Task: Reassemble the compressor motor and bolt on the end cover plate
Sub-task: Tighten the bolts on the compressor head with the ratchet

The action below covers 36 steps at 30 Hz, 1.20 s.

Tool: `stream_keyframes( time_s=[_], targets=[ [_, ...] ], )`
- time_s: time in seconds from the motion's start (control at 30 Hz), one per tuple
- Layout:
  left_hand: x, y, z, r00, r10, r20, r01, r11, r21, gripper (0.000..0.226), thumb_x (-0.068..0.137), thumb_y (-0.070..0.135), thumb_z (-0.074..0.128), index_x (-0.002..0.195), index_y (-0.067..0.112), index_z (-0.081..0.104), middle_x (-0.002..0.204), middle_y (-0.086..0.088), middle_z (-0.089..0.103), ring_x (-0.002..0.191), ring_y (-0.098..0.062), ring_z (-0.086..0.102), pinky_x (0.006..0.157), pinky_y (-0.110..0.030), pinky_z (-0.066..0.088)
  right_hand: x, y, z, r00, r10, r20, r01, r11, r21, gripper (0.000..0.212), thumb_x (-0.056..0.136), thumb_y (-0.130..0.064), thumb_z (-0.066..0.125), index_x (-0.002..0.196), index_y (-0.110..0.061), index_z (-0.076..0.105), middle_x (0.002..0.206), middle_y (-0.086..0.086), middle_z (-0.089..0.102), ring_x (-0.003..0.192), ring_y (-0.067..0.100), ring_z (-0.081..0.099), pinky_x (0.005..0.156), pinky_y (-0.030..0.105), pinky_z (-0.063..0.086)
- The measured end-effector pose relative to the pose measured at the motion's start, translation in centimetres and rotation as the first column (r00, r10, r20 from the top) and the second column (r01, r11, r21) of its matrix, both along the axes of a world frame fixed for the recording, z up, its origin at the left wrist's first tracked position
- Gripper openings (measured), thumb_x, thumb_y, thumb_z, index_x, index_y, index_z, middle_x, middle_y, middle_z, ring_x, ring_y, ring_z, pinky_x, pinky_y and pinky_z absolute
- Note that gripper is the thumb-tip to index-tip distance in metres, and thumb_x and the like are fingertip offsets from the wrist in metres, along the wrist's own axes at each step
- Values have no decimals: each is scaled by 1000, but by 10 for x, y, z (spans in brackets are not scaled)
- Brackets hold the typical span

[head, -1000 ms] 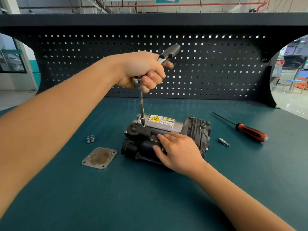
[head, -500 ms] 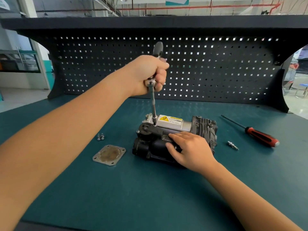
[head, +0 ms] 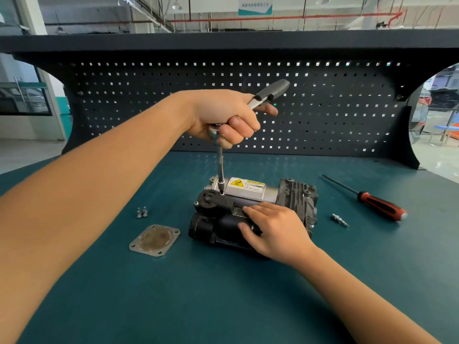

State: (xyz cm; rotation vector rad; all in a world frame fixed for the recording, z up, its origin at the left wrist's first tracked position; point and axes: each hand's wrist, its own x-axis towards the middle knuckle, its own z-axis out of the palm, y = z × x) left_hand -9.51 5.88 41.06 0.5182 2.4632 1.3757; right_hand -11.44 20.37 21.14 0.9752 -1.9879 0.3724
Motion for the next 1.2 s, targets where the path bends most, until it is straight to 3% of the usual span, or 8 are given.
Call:
stream_keyframes(
  time_s=[0.17,0.33,0.53,0.77,0.9,1.0,1.1,1.2],
  targets=[
    [1,-19,-14,996,93,11,-90,920,381,17,99,13,37,110,19,48,40,13,29,28,0,27,30,-12,27,-1,3,1,1000,2,-3,-2,1000,-17,24,71,-23,67,80,-2,74,72,4,72,61,20,68,51,23,53],
    [0,-23,-26,926,315,206,-332,424,843,25,98,5,37,74,13,37,39,7,35,31,-3,36,34,-13,35,-4,8,3,1000,12,18,-12,1000,-16,21,70,-19,67,80,-2,75,75,4,74,66,19,71,54,25,55],
    [-4,16,-21,941,329,-74,-266,859,438,25,93,0,33,75,18,36,37,9,36,29,-5,35,34,-14,32,-4,9,7,998,30,57,-29,999,-14,19,66,-13,66,78,-2,75,75,4,73,66,20,71,54,25,56],
    [-1,11,-6,990,108,-89,-106,994,26,27,94,2,34,109,20,48,41,10,32,29,-5,29,34,-14,28,-6,8,7,992,50,113,-50,999,-4,21,65,-11,65,79,0,74,77,6,74,67,21,71,55,28,57],
    [0,22,3,997,-24,-70,8,976,-218,35,93,1,33,118,20,48,41,10,30,28,-5,27,34,-14,27,-5,8,8,991,44,127,-46,999,16,21,64,-11,65,79,1,74,77,6,74,67,21,71,55,27,57],
    [-4,17,0,998,-40,-38,35,992,-125,31,95,4,36,118,20,49,42,11,30,28,-3,26,33,-12,26,-5,9,9,990,41,138,-44,999,16,21,65,-11,65,80,0,74,78,6,74,68,21,71,56,26,56],
    [-4,7,-10,997,70,-34,-62,976,207,16,98,11,39,106,19,50,41,12,32,29,-1,29,32,-12,27,-2,8,10,984,35,176,-37,999,10,21,66,-12,65,81,0,74,78,6,74,68,20,71,57,27,56],
    [1,7,-24,959,282,-4,-224,772,594,19,98,8,39,83,19,42,39,12,34,31,-1,33,35,-12,32,5,7,17,968,-22,252,15,999,28,22,75,-16,61,88,-4,73,84,6,73,75,23,70,61,26,53]
  ],
)
